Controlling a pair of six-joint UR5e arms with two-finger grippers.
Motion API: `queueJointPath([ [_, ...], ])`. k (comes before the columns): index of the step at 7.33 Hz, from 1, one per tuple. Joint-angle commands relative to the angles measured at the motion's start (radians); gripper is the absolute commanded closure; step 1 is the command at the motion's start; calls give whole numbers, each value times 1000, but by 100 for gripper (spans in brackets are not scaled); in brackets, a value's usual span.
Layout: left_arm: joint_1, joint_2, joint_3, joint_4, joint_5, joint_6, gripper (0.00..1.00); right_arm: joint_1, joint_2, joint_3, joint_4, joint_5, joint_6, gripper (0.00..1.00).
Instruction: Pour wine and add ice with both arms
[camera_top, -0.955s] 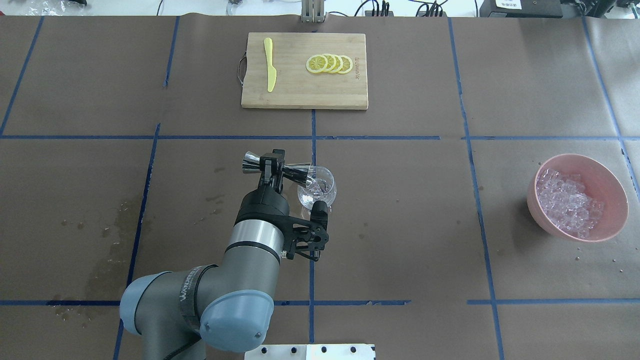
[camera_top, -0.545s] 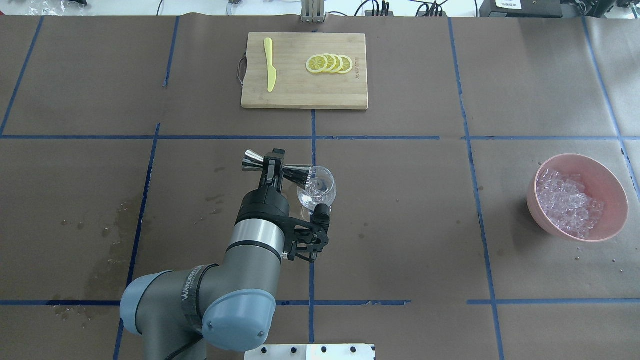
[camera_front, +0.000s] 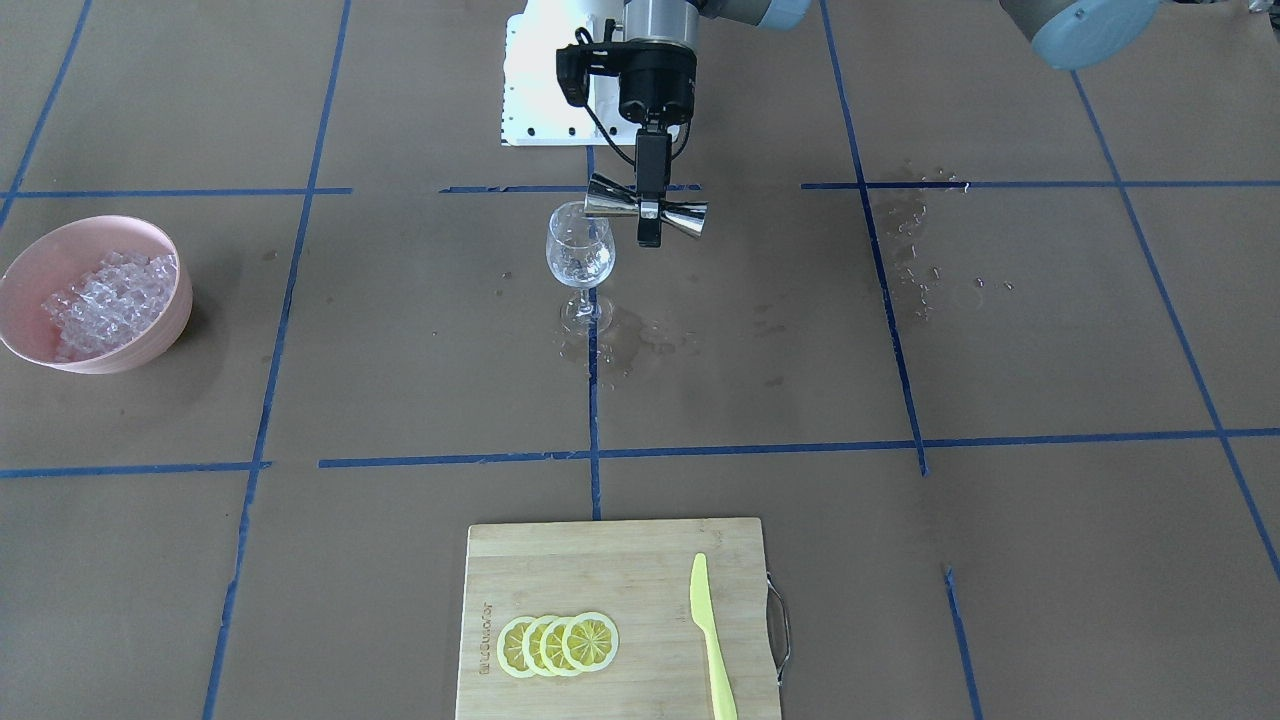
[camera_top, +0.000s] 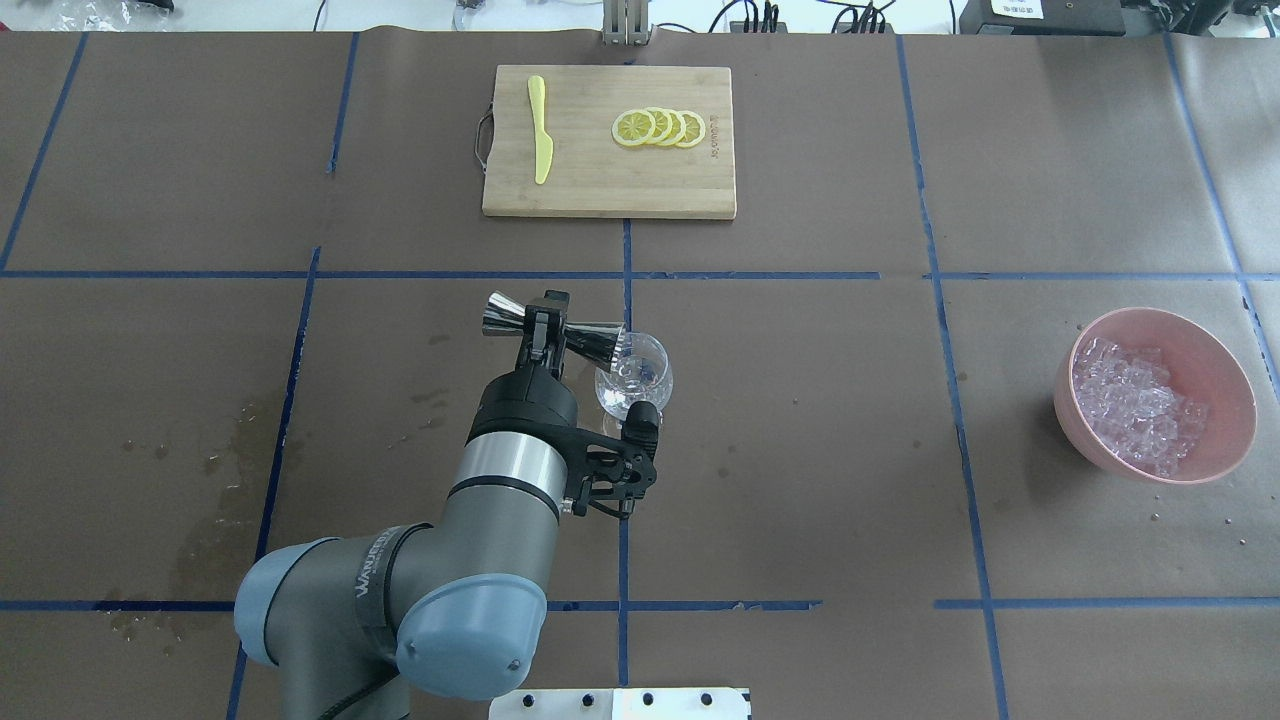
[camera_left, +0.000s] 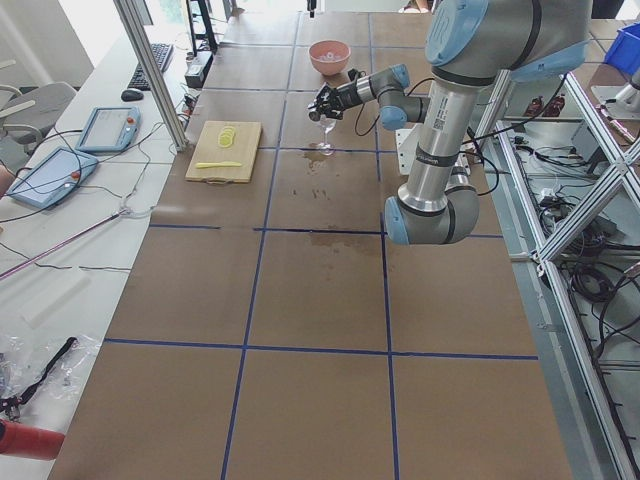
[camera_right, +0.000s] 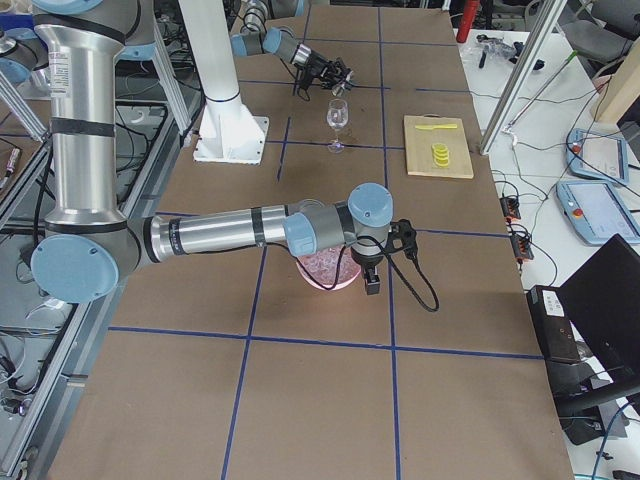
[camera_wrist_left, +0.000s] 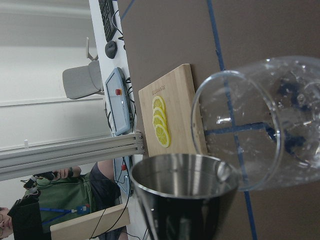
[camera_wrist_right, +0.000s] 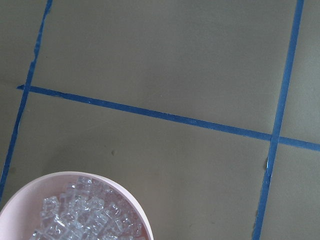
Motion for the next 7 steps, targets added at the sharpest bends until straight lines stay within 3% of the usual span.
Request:
queueJointPath([
  [1, -23, 65, -50, -62, 5, -271, 100, -8, 11, -1, 0, -2, 35, 0],
  [3, -27, 193, -106, -64, -3, -732, 100, -11, 12, -2, 2, -2, 33, 0],
  [4, -27, 237, -115, -79, -4, -874, 100, -11, 12, -2, 2, -3, 33, 0],
  [5, -27, 312, -116, -178, -6, -989, 100, -16, 12, -2, 2, -3, 35, 0],
  [7, -27, 523, -97, -543, -3, -1006, 100, -87, 14, 5, 44, -8, 157, 0],
])
